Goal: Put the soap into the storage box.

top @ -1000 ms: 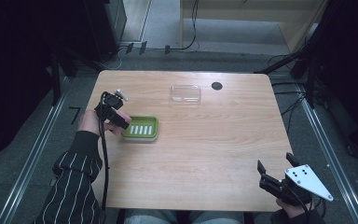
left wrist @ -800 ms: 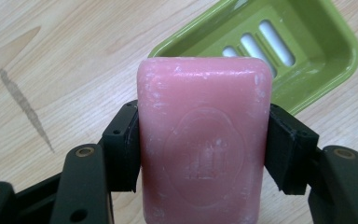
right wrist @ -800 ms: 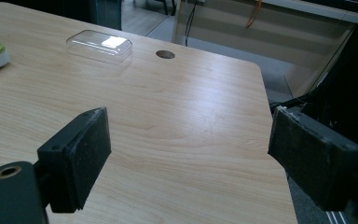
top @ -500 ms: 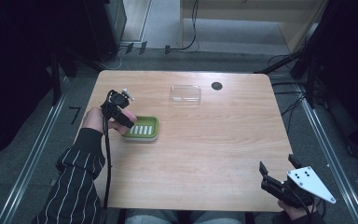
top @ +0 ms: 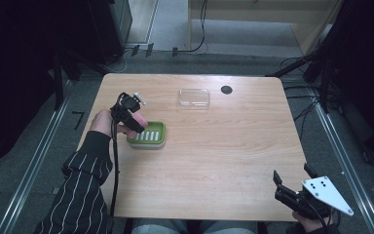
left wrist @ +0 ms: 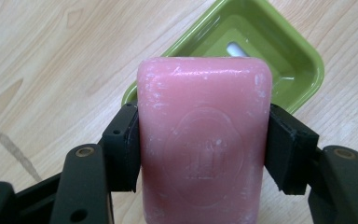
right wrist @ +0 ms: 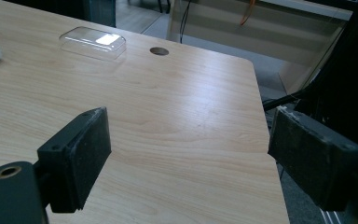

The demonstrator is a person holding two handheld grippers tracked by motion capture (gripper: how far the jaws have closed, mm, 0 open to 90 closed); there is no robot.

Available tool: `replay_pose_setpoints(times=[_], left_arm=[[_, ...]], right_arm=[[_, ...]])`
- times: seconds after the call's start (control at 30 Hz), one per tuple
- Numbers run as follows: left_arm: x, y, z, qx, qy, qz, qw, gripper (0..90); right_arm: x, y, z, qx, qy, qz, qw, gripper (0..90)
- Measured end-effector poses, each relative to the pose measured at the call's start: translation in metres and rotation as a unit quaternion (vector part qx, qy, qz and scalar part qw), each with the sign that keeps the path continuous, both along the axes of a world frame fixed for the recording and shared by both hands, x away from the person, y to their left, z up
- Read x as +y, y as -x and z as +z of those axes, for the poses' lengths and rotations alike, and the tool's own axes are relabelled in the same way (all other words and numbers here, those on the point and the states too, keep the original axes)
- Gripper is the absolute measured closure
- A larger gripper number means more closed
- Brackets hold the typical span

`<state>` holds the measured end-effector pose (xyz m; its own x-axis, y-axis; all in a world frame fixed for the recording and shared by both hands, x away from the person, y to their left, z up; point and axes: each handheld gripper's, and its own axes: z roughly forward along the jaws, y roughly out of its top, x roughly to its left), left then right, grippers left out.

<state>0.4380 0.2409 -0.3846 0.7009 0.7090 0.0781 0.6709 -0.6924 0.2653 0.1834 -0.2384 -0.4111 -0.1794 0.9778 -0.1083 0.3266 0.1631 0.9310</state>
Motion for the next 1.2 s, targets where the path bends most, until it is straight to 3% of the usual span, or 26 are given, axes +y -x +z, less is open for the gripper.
replay_pose_setpoints(times=[0.33, 0.47, 0.73, 1.07, 1.2], left_arm=[[-0.012, -0.004, -0.004, -0.002, -0.008, -0.048, 0.9988, 38.6], [-0.016, -0.005, -0.007, 0.000, -0.023, -0.075, 0.9969, 38.6], [-0.020, -0.008, -0.011, 0.001, -0.020, -0.094, 0.9954, 38.6], [-0.024, -0.009, -0.015, 0.003, -0.020, -0.131, 0.9911, 38.6], [-0.023, -0.011, -0.017, 0.007, -0.024, -0.130, 0.9912, 38.6]], right_arm=[[-0.003, 0.003, 0.000, 0.001, 0.000, -0.007, 1.0000, 13.7], [-0.003, 0.004, 0.000, 0.001, 0.001, -0.009, 1.0000, 13.7], [-0.004, 0.006, 0.000, 0.002, 0.001, -0.011, 0.9999, 13.7], [-0.005, 0.007, 0.000, 0.002, 0.002, -0.015, 0.9999, 13.7], [-0.005, 0.007, 0.000, 0.002, 0.002, -0.015, 0.9999, 13.8]])
